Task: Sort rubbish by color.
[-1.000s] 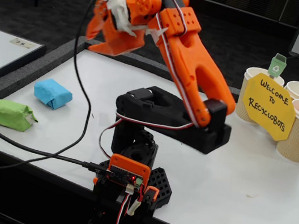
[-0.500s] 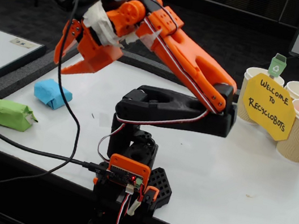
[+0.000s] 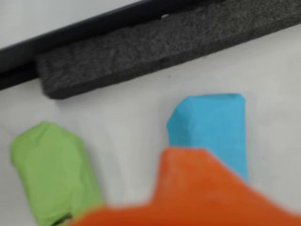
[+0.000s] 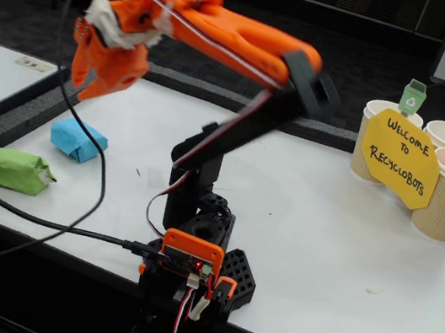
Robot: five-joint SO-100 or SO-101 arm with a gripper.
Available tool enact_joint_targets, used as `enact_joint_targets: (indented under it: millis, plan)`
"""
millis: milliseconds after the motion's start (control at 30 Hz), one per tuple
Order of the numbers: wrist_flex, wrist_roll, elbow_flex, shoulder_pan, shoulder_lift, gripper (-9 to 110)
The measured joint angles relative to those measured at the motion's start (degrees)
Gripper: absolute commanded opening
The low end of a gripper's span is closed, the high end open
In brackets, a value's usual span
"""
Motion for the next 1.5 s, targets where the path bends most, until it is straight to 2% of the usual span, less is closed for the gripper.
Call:
enact_joint_targets:
  millis: [167,467,600,733,933,1500]
  plan:
    - [0.0,12.57,-4.31,-0.26,-9.84,0]
    - [0.44,37.0,-4.66,3.25,-12.22,1]
    - [2.29,43.86,-9.58,3.34,-17.93,7]
    - [2.72,46.76,-14.15,3.34,-23.82,7]
    - [2.64,47.72,-18.9,3.25,-27.69,17]
    - [3.43,54.67,-19.25,2.9,-34.37,22]
